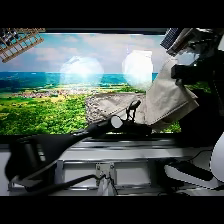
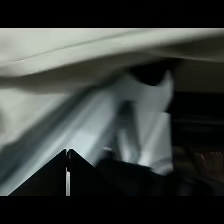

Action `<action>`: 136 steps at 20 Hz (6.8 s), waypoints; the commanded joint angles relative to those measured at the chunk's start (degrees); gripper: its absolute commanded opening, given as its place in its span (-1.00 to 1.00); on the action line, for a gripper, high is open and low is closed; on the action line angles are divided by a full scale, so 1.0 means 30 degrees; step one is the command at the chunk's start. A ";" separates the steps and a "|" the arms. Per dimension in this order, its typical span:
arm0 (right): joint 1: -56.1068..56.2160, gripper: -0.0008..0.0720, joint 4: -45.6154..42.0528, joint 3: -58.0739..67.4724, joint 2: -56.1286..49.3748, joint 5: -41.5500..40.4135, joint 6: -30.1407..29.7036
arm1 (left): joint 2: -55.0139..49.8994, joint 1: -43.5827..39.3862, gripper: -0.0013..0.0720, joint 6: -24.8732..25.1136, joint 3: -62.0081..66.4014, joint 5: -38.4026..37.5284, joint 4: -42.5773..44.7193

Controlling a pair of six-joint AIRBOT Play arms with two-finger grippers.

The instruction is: Fold the clothes and pants, and hang the long-sleeved shirts on hangers.

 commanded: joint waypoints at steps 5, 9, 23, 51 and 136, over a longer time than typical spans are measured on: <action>0.3366 -0.93 -0.0022 0.0015 -0.0823 -0.0160 0.0488 | 1.0309 0.4554 -0.94 -0.6812 -0.5945 -0.1887 1.2131; 0.5530 -0.93 0.0007 0.0022 -0.1545 -0.1107 0.1756 | 1.7078 0.7089 -0.94 -1.1285 -1.0943 -0.3147 1.4557; 1.1839 -0.93 0.2244 0.0022 -0.8298 -0.9515 0.6863 | 3.4272 0.7752 -0.94 -2.2935 -1.3981 -1.2254 2.3001; -0.6178 0.16 1.2145 -1.4105 0.0474 -1.2539 -0.7220 | 2.1748 0.7766 -0.94 -2.2112 -1.3158 -0.6980 2.7758; -2.2753 -0.94 0.5333 -0.1800 0.3410 0.0044 -0.0393 | 1.3792 1.0754 -0.91 -2.0684 -0.6397 -0.2499 2.9835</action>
